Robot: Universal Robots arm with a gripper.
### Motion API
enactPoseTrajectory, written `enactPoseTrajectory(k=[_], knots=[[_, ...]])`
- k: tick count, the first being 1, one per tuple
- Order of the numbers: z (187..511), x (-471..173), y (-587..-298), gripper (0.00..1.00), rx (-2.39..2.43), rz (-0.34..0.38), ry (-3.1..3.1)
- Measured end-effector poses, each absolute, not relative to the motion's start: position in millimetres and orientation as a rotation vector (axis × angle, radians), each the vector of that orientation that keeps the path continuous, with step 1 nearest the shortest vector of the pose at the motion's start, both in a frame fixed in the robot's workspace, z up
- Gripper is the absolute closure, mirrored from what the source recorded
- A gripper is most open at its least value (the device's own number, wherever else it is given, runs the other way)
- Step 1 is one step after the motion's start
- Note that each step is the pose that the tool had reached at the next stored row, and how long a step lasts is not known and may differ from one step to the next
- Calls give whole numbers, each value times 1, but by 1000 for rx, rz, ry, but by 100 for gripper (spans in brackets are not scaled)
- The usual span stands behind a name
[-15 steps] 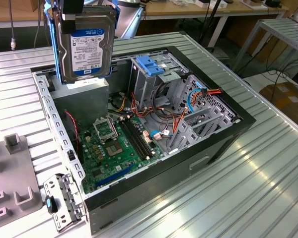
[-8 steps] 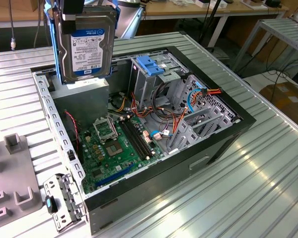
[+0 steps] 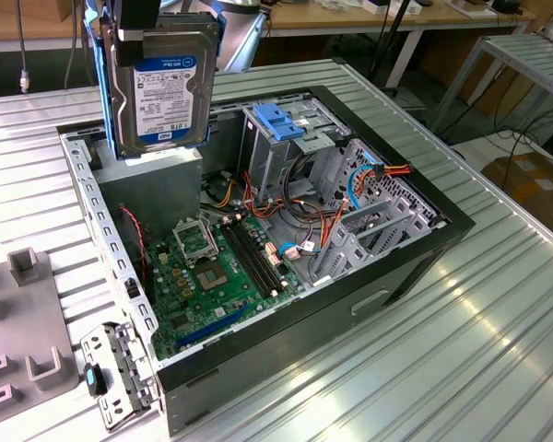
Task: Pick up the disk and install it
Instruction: 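Pick up the disk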
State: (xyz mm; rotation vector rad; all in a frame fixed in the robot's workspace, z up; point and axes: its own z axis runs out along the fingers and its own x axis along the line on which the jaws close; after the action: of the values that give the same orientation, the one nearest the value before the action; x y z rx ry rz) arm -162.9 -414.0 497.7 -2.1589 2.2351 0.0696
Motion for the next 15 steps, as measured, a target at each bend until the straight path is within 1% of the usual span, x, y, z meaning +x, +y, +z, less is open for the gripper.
enactPoseTrajectory(k=[6,10,15], knots=[[497,-157,-416,63,-2159,69,2235],[497,-156,-429,63,-2159,69,2235],[497,-153,-434,63,-2159,69,2235]])
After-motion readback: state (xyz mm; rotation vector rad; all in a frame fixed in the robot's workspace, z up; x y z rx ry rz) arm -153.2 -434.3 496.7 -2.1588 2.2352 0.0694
